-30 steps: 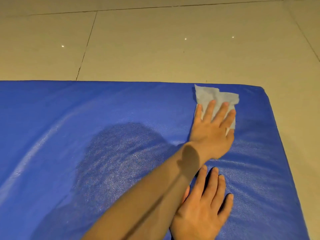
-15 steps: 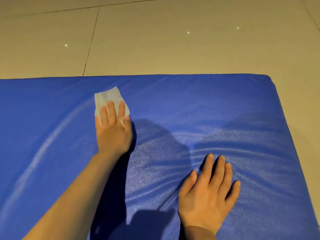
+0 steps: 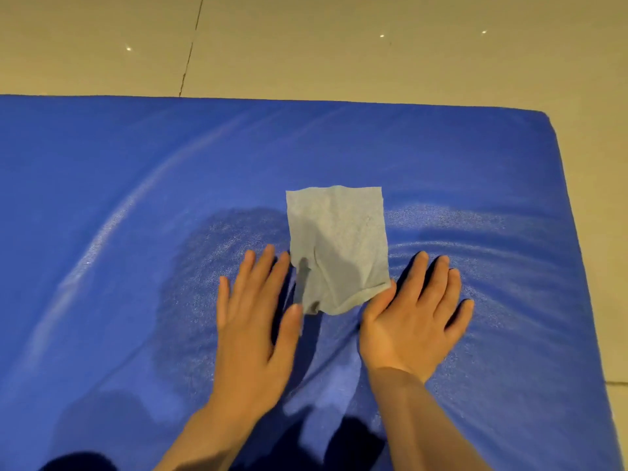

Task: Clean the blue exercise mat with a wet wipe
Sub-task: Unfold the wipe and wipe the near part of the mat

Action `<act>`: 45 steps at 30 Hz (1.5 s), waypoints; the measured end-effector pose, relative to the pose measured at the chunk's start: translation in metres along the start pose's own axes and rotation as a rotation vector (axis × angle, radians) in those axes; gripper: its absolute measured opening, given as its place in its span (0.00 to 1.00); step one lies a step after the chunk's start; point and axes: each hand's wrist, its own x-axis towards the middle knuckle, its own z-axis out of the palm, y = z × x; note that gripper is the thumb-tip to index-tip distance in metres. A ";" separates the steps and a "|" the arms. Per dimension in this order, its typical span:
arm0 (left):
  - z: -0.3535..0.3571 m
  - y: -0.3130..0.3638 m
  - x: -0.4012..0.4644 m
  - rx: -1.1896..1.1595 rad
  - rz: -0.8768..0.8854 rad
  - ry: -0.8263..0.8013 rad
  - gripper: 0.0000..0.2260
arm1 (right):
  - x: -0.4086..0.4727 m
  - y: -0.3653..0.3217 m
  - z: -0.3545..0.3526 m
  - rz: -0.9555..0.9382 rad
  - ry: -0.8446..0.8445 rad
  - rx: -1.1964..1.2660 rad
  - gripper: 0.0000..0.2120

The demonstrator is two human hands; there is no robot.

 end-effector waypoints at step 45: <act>0.007 -0.059 -0.081 0.545 -0.156 0.237 0.27 | 0.136 -0.034 0.018 -0.092 -0.257 -0.207 0.29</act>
